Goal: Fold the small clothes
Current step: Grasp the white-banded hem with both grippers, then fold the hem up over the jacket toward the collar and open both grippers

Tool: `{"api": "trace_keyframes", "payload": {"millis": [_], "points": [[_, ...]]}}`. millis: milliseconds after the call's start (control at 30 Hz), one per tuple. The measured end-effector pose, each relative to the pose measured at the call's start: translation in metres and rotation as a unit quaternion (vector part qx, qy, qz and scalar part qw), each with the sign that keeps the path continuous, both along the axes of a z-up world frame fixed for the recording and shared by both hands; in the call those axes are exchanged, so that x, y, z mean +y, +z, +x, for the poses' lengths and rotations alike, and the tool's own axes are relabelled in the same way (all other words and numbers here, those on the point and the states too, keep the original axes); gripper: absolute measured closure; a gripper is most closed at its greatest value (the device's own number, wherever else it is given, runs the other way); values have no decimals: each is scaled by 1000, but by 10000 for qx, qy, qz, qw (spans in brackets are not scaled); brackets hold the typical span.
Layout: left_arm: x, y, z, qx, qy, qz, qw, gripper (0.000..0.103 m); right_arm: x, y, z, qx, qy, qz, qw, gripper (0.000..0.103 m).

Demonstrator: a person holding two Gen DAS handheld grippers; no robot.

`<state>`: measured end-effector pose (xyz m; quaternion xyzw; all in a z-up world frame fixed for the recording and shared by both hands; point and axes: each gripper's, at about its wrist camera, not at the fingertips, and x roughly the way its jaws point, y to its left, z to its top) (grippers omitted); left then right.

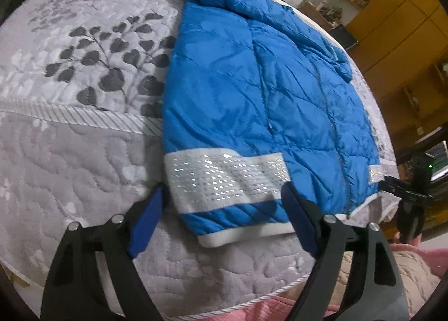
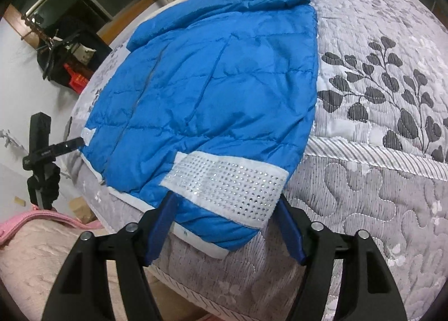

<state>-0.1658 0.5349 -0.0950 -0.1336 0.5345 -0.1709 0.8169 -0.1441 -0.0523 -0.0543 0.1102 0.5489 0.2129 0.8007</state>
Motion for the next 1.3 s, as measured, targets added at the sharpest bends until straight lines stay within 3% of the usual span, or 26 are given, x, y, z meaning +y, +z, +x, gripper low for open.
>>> {"api": "trace_keyframes", "payload": {"millis": [167,333,533,867,1067,1300], "points": [[-6,-1,-1,1,-35,62,10000,27,-2,-3,-1,22,-53,41,10000,45],[-6,-1,1,57,60,-49,10000,54,-5,-2,0,-5,-78,255,9996,72],[5,2,3,78,260,-398,9988,81,-13,7,1,-100,-168,561,9982,86],[6,39,6,-507,197,-1019,9933,89,-16,55,9,-665,-122,1026,9924,90],[0,67,26,-863,60,-1323,9874,89,-15,86,29,-974,-65,1108,9890,91],[-4,85,65,-999,-43,-1539,9830,89,-20,101,69,-991,-152,1251,9871,91]]}}
